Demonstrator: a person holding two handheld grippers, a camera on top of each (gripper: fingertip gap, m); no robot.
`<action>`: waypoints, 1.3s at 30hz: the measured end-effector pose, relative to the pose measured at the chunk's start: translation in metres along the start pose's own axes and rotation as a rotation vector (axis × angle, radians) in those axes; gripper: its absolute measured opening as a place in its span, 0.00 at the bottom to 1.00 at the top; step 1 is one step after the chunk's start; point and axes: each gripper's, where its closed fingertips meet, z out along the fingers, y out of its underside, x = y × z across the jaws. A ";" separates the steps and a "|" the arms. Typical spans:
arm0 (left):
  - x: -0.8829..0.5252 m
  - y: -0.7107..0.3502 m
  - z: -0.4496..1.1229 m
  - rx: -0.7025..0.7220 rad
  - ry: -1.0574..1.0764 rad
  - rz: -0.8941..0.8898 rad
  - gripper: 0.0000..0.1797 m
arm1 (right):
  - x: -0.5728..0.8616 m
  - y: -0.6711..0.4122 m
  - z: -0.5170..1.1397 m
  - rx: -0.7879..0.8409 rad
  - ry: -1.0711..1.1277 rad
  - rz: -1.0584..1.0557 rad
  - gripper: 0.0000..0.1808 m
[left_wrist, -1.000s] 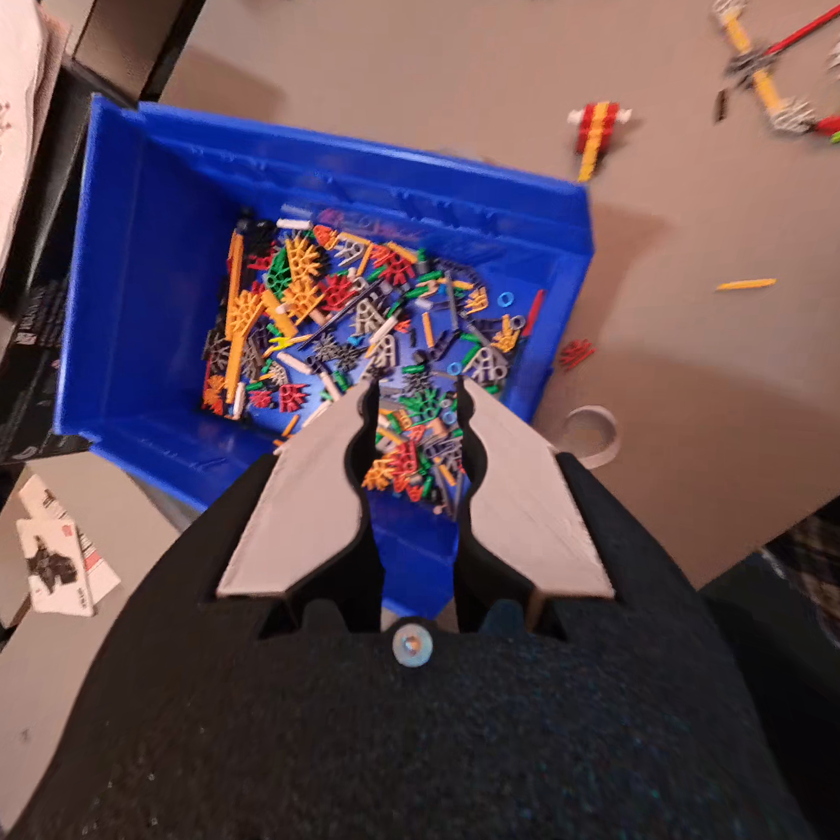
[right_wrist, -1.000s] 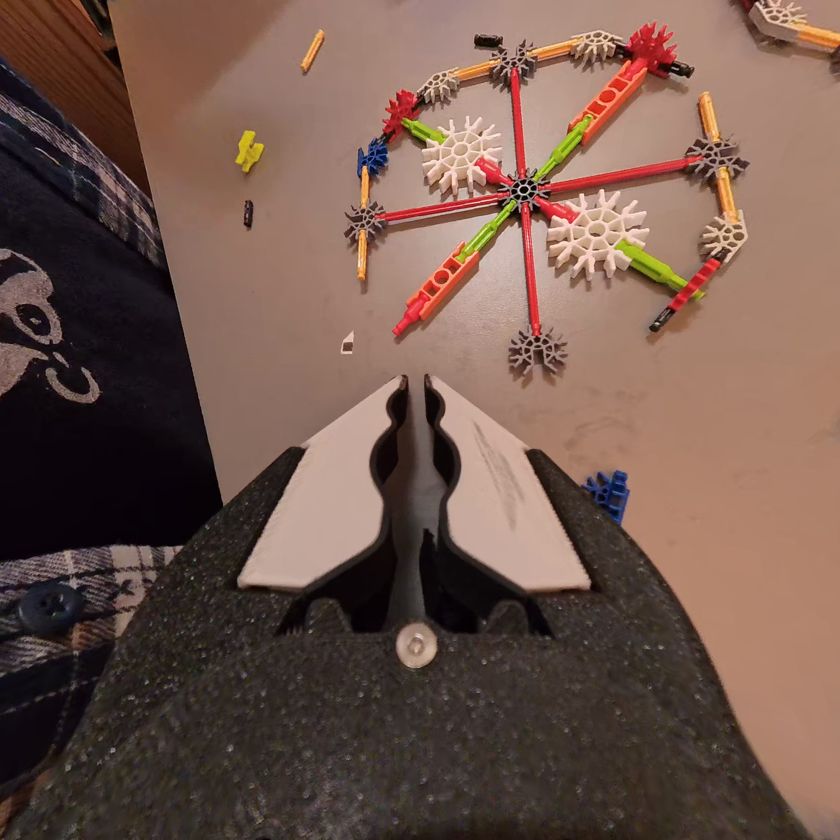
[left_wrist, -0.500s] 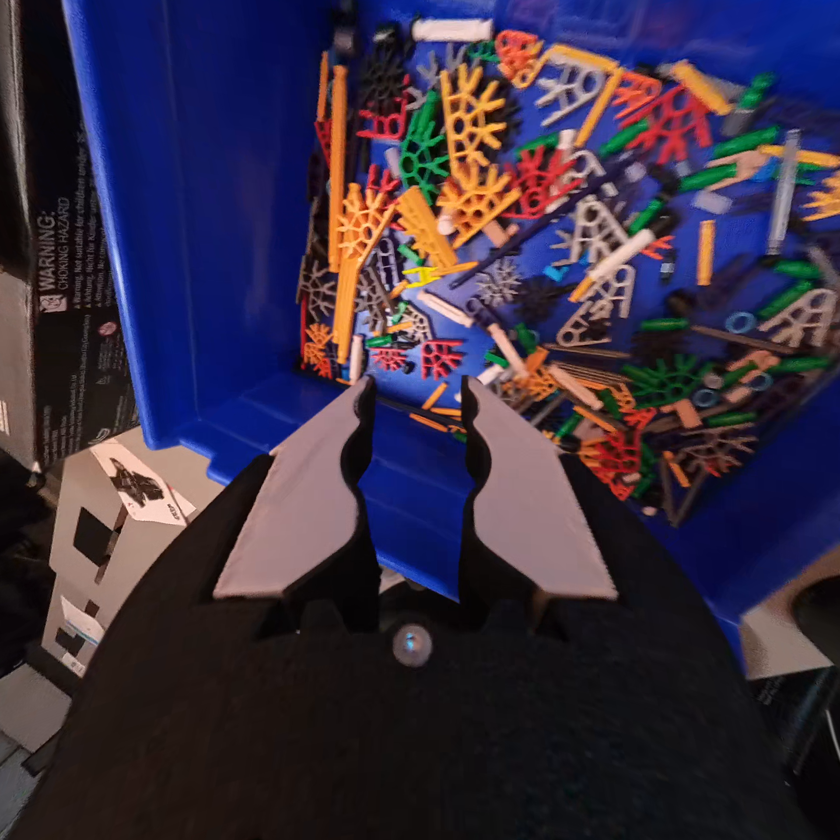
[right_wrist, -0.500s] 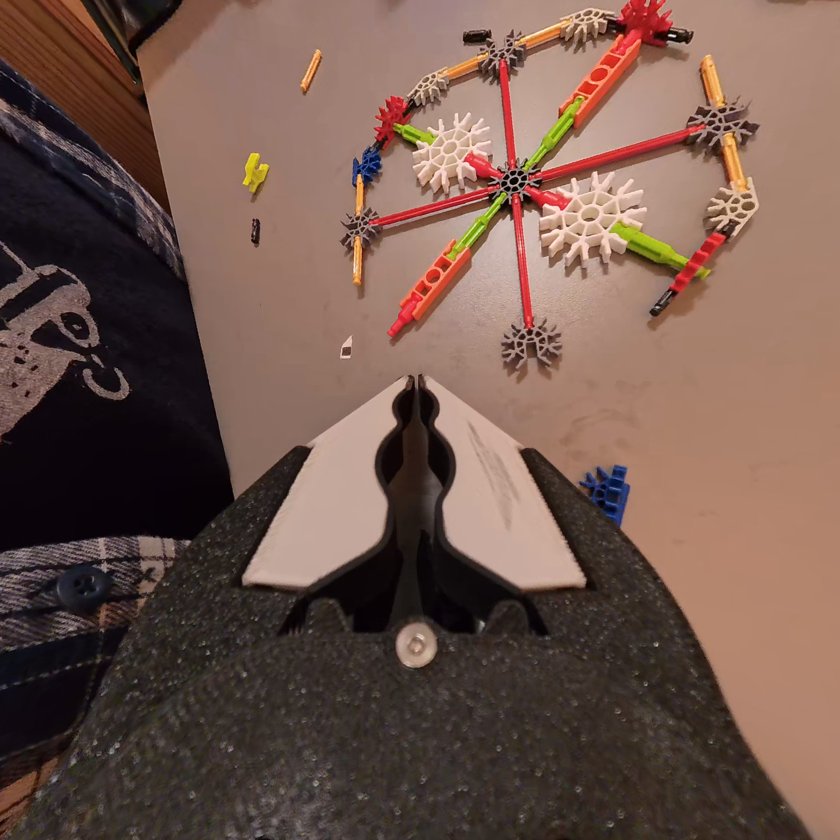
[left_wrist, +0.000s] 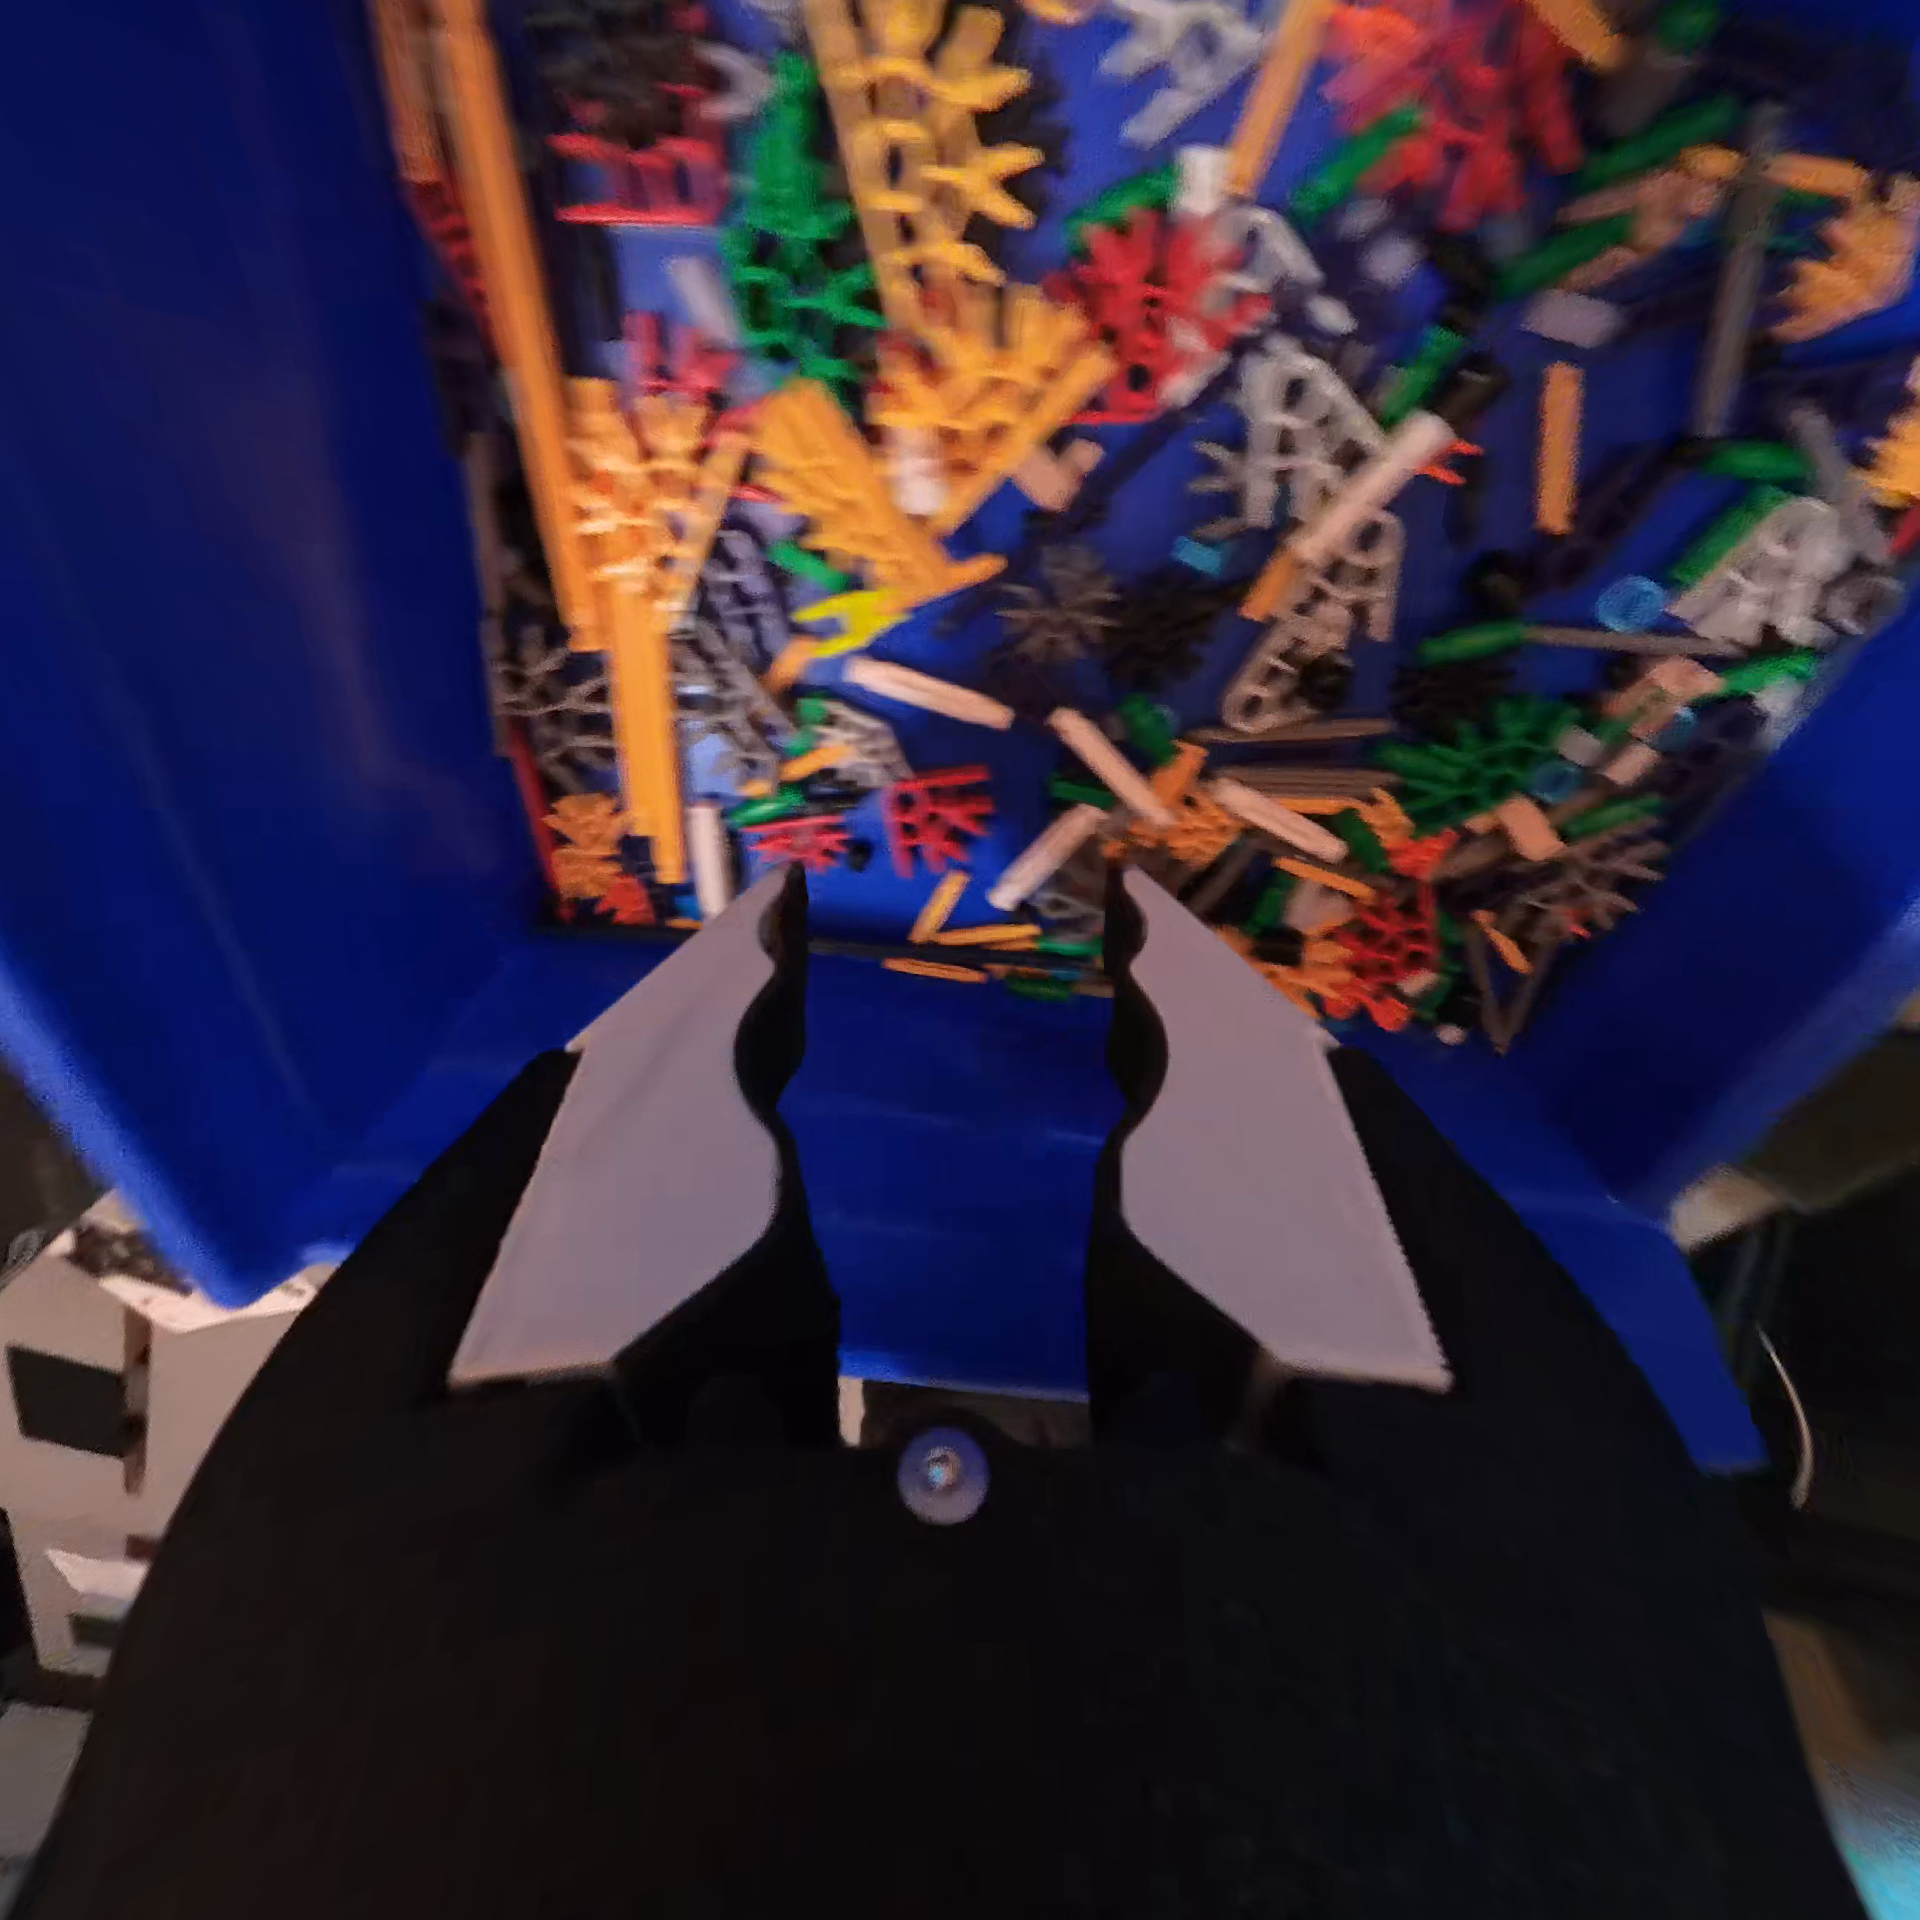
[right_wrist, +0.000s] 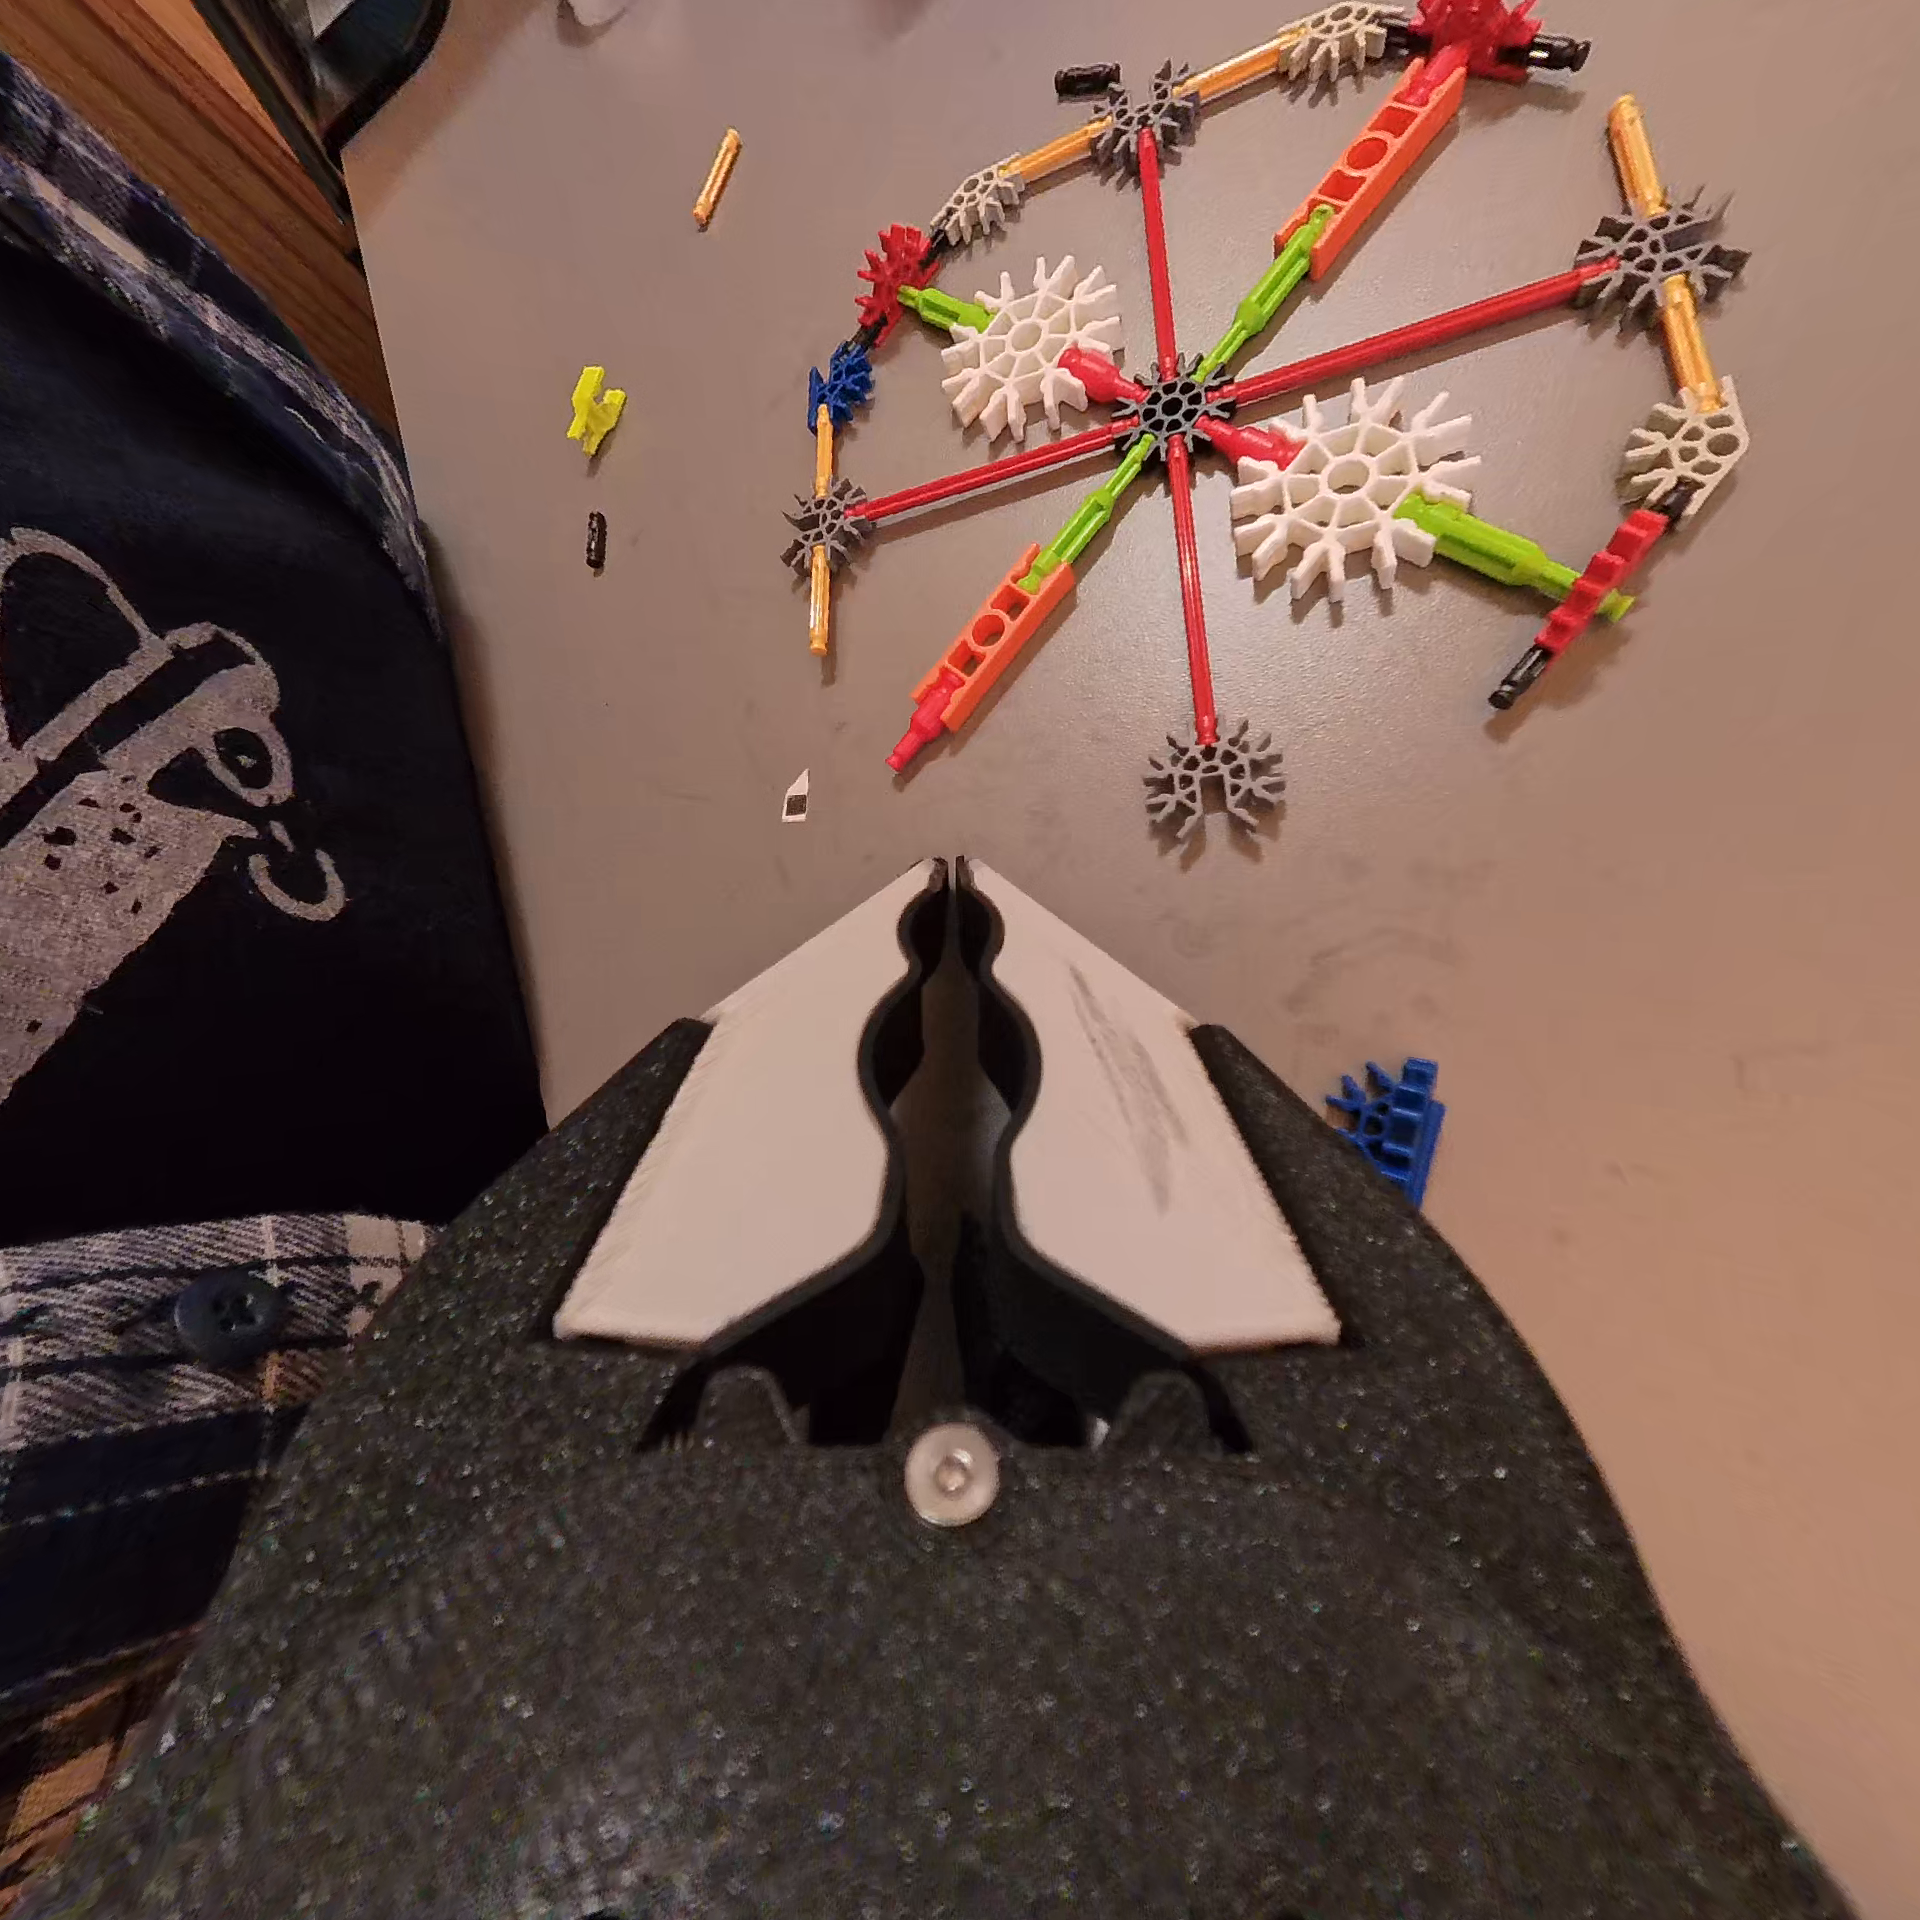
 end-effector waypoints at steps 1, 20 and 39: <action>0.013 0.001 0.000 -0.013 0.033 0.036 0.31 | 0.000 0.000 0.000 0.000 -0.003 0.003 0.00; 0.079 0.021 0.034 -0.153 -0.056 0.287 0.18 | 0.000 0.000 0.000 -0.003 -0.035 0.043 0.00; 0.019 0.015 -0.005 0.011 -0.097 0.170 0.23 | 0.000 0.000 0.000 -0.008 -0.072 0.089 0.00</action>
